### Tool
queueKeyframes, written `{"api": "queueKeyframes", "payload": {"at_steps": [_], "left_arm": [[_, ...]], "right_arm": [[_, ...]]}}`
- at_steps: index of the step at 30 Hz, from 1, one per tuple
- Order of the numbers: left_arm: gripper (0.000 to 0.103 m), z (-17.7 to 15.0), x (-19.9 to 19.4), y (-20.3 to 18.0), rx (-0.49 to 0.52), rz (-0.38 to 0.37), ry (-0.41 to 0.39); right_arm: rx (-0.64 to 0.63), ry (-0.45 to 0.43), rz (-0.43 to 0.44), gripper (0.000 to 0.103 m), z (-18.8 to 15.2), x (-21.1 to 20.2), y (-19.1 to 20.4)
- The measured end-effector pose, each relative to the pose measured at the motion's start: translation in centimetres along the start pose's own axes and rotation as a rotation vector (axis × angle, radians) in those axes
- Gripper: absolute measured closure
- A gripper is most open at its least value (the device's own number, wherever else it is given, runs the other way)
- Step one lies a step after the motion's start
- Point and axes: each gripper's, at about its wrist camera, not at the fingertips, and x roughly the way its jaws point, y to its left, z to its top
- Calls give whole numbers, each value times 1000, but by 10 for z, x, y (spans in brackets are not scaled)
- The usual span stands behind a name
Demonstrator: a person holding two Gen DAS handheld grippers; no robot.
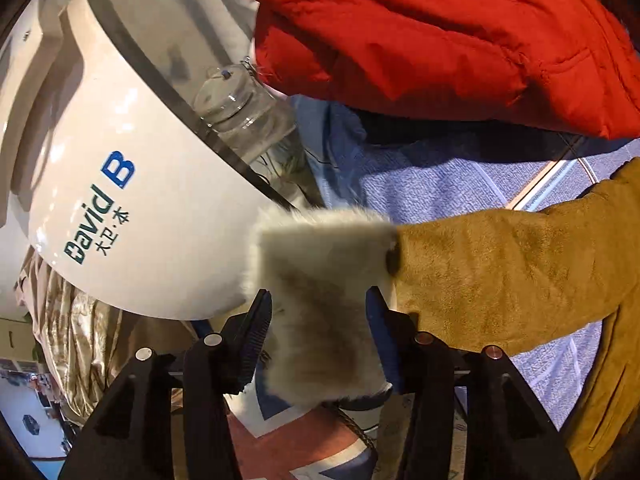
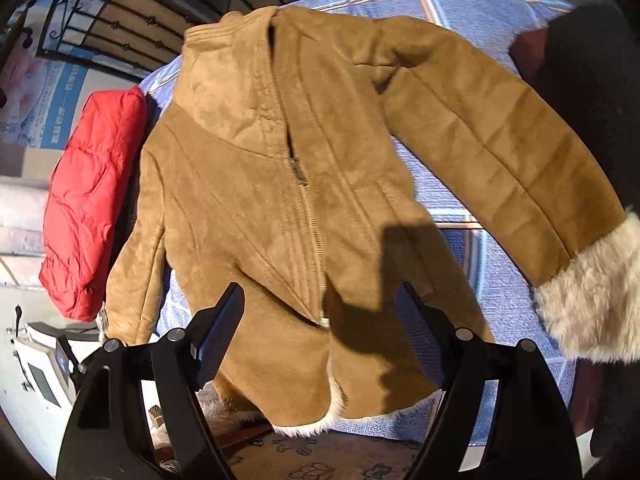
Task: Fold large clothes
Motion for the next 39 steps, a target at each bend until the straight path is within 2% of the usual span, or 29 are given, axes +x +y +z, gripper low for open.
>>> {"api": "queueKeyframes", "payload": {"at_steps": [2, 4, 5, 6, 9, 13, 16, 18, 20, 23, 24, 25, 26, 28, 29, 30, 34, 36, 39], "left_arm": [[52, 0, -22, 4, -11, 17, -99], [34, 8, -50, 3, -21, 9, -211], [30, 12, -64, -1, -24, -1, -263], [22, 16, -77, -6, -14, -32, -302], [21, 27, -106, -38, 74, -130, -346], [21, 22, -121, -87, 176, -241, -332], [21, 10, -116, -116, 217, -309, -265], [21, 2, -113, -134, 243, -352, -228], [21, -5, -111, -151, 285, -366, -198], [21, -14, -113, -169, 335, -380, -184], [21, -16, -114, -175, 352, -383, -181], [21, -19, -116, -178, 360, -385, -184], [21, -20, -117, -182, 368, -389, -186], [21, -21, -118, -188, 376, -398, -177], [21, -22, -118, -190, 375, -404, -171], [21, -22, -119, -193, 376, -413, -165], [21, -28, -120, -204, 406, -430, -149], [21, -31, -120, -209, 425, -434, -147], [21, -33, -121, -215, 442, -439, -145]], "right_arm": [[34, -6, -17, 25, 1, -3, -15], [63, -33, -51, 25, 5, -11, -31], [82, -52, -74, 25, 8, -17, -41], [104, -74, -96, 25, 11, -24, -51], [168, -153, -163, 25, 21, -51, -82], [218, -251, -375, 25, 24, -89, -119], [237, -238, -414, 25, 15, -98, -141], [238, -165, -413, 25, 9, -86, -154], [186, -159, -428, 25, 2, -76, -155], [47, -166, -541, 25, -3, -61, -141], [7, -157, -578, 27, -3, -57, -135], [-31, -156, -602, 50, -4, -54, -127], [-56, -158, -619, 64, -5, -54, -122], [-85, -162, -602, 89, -7, -58, -116], [-93, -159, -542, 94, -7, -61, -112], [-94, -157, -488, 94, -8, -66, -109], [-150, -190, -393, 95, -10, -91, -80], [-154, -241, -326, 96, -5, -115, -63], [-215, -354, -290, 97, 12, -159, -32]]}}
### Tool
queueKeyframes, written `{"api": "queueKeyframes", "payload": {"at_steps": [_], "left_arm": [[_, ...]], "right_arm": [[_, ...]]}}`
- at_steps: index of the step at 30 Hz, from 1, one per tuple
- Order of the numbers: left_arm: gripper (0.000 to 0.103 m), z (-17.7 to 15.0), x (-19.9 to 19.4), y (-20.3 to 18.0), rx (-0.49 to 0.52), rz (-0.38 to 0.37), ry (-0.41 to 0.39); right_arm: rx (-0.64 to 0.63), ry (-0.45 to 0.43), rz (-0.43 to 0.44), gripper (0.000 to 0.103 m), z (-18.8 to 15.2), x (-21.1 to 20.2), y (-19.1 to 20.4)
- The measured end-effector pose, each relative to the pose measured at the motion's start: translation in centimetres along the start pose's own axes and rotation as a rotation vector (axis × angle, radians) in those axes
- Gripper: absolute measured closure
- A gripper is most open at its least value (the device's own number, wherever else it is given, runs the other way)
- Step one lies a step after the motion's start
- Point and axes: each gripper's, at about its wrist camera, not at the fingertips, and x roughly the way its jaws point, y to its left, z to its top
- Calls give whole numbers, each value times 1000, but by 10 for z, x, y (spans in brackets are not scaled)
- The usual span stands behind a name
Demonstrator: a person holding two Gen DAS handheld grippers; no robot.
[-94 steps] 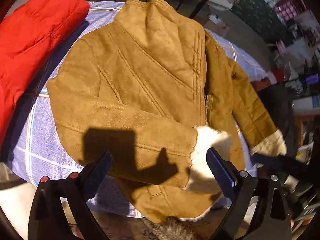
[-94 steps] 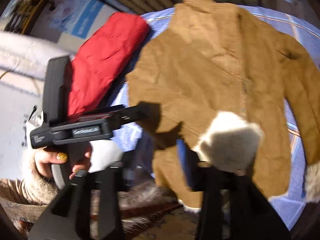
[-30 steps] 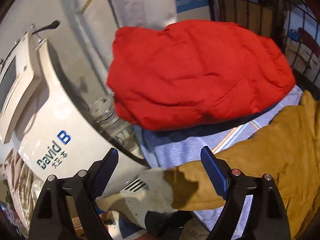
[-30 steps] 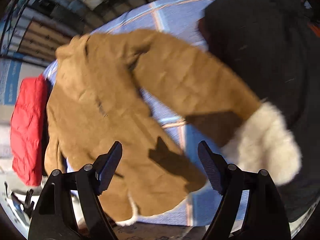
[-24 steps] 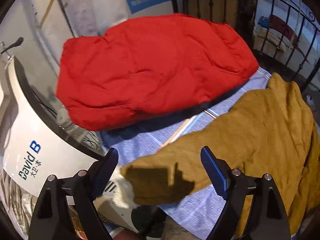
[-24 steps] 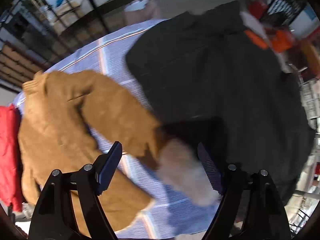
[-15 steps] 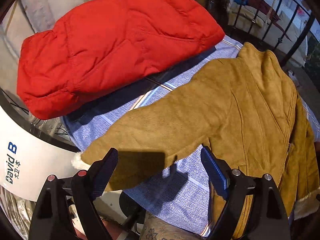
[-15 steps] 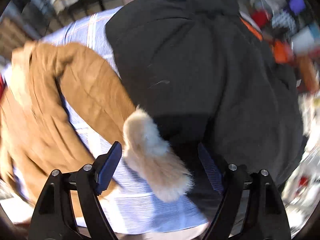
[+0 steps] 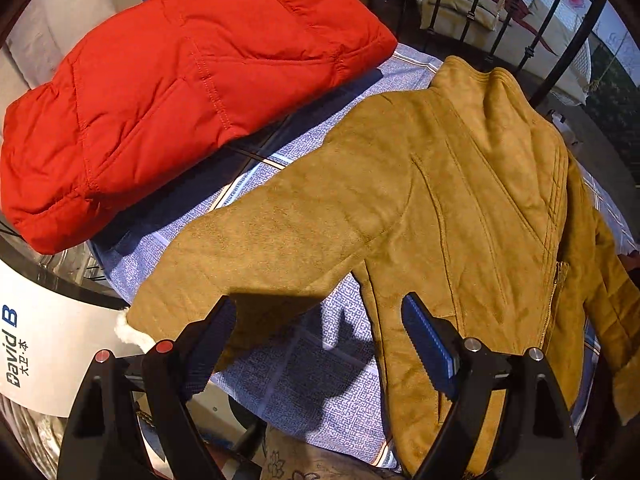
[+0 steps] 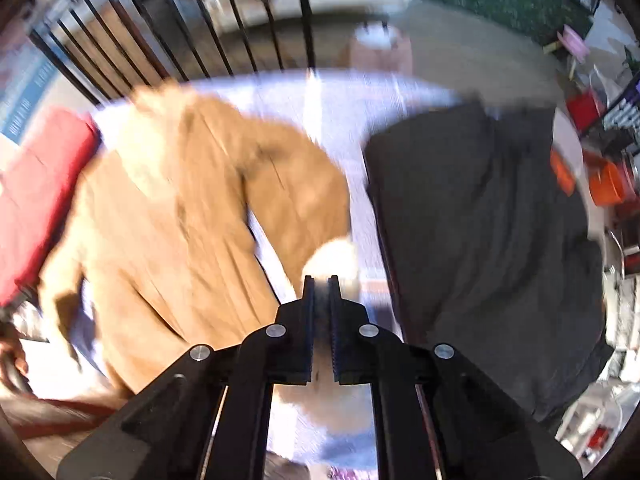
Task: Fold large clothes
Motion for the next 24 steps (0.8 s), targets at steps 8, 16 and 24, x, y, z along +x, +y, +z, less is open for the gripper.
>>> {"api": "queueKeyframes", "payload": {"at_steps": [8, 16, 24], "left_arm": [[21, 1, -1, 1, -4, -5, -8], [21, -10, 9, 12, -58, -14, 48], [21, -10, 10, -11, 15, -25, 61]], "right_arm": [[-47, -207, -41, 103, 88, -88, -16], [299, -16, 1, 101, 69, -24, -82], [605, 61, 183, 23, -28, 21, -88]]}}
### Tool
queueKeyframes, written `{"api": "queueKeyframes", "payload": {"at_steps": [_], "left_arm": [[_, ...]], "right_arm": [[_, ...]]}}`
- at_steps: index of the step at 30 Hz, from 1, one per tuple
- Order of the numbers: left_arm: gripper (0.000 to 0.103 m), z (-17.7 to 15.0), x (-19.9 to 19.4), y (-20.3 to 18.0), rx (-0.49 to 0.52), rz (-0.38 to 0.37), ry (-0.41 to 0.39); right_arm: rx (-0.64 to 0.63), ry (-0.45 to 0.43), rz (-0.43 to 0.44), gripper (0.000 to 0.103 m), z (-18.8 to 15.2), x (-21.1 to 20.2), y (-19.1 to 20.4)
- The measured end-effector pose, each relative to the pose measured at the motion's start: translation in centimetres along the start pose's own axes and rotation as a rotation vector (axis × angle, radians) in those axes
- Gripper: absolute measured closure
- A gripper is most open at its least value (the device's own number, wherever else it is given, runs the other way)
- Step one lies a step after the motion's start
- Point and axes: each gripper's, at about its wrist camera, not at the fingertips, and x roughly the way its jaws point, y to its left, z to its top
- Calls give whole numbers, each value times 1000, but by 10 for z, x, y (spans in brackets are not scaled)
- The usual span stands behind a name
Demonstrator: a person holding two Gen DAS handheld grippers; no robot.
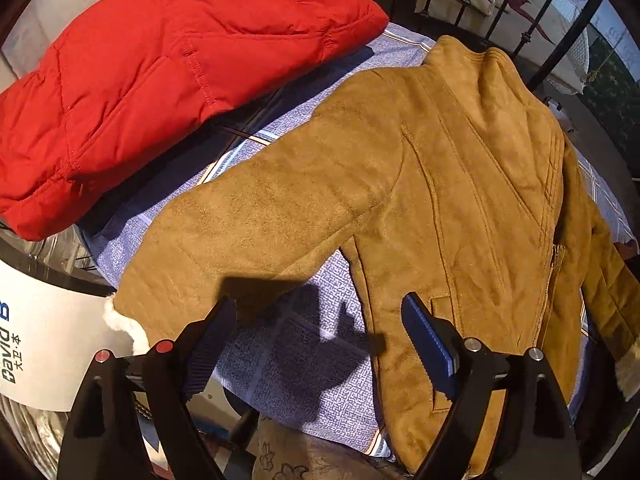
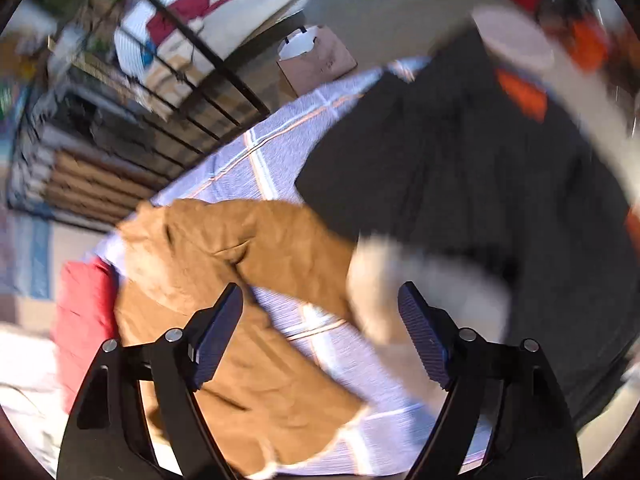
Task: Fold large clothes
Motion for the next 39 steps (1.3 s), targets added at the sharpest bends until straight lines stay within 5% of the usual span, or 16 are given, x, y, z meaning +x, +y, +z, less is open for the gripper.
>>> {"api": "queueKeyframes", "payload": {"at_steps": [3, 9, 15, 19, 20, 21, 22, 23, 28, 30, 34, 39], "left_arm": [[21, 2, 2, -18, 59, -13, 6], [21, 7, -1, -53, 179, -37, -8], [21, 6, -3, -61, 224, -39, -15], [21, 6, 3, -52, 192, -39, 10], [21, 7, 3, -50, 183, -39, 11], [21, 6, 3, -48, 175, -38, 12], [21, 6, 4, -46, 169, -38, 14], [21, 6, 5, -45, 164, -36, 17], [21, 5, 9, -47, 163, -36, 32], [21, 5, 9, -52, 176, -39, 30], [20, 2, 3, -59, 211, -38, 11], [18, 0, 3, -52, 192, -26, 12]], "right_arm": [[35, -8, 63, 23, -34, 0, -6], [222, -20, 4, 23, -83, 37, -39], [323, -251, -109, 23, -92, 32, -69], [336, -258, -131, 25, -92, 35, -75], [341, -250, -142, 28, -92, 32, -73], [344, -233, -145, 42, -92, 30, -72], [344, -219, -99, 68, -93, 26, -73], [330, -205, -66, 78, -92, 22, -70], [95, -267, -32, 83, -80, -14, -28], [88, -254, -69, 77, -71, -10, -30], [177, -246, -64, 82, -64, -5, -38], [-22, -239, -19, 91, -54, -27, 9]]}}
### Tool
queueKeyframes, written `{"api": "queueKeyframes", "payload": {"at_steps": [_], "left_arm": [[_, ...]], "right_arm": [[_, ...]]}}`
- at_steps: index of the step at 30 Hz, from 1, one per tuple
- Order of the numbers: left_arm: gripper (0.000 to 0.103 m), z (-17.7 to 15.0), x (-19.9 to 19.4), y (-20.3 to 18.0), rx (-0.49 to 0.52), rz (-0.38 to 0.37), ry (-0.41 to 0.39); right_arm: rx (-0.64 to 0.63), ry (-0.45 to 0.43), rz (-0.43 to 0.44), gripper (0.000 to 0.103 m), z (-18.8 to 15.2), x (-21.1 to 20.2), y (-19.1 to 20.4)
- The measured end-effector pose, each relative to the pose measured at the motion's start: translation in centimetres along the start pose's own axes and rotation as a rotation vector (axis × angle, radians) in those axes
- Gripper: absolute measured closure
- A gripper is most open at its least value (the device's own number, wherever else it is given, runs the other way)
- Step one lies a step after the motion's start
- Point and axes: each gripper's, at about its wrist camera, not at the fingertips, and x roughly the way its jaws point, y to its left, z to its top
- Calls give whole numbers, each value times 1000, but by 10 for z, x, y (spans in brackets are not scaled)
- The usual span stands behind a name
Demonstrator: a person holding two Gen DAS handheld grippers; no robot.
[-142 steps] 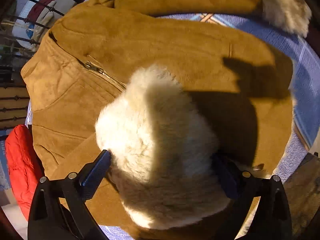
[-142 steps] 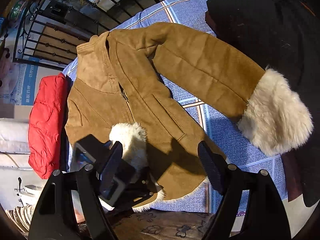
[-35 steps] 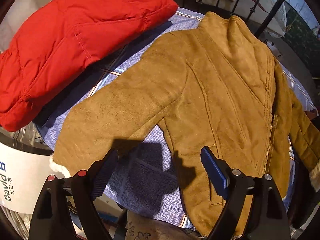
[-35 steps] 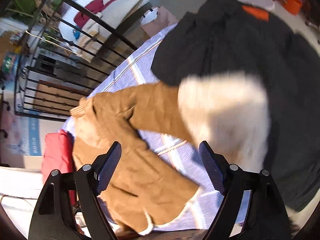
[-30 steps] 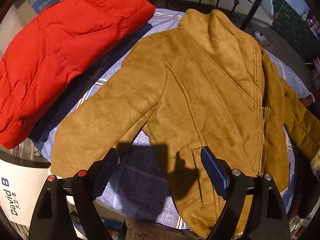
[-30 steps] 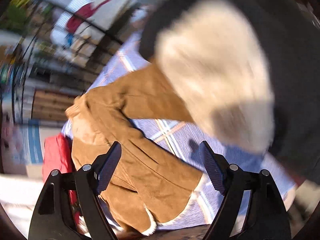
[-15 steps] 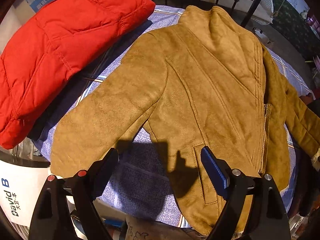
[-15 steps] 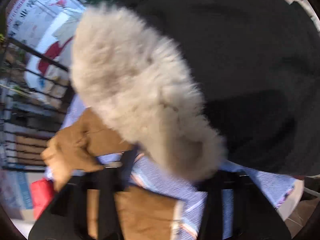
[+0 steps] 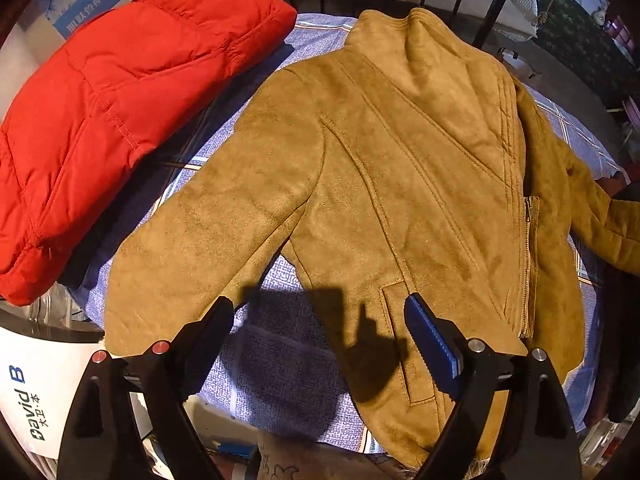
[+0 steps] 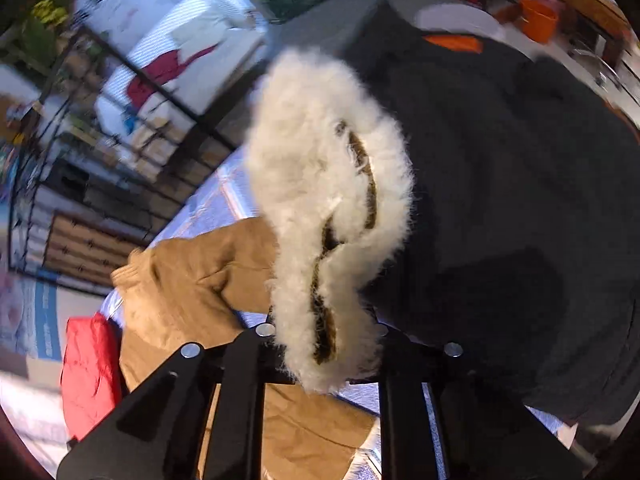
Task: Fold large clothes
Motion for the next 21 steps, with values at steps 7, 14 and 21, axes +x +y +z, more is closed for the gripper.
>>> {"api": "queueKeyframes", "payload": {"at_steps": [7, 14, 21], "left_arm": [[18, -2, -2, 5, -29, 2, 0], [18, -12, 0, 23, -92, 10, 11], [18, -21, 1, 43, -165, 24, 28]], "right_arm": [[-248, -210, 126, 93, 67, -80, 70], [-187, -208, -31, 94, 126, -57, 40], [-156, -140, -67, 94, 119, -18, 42]]}}
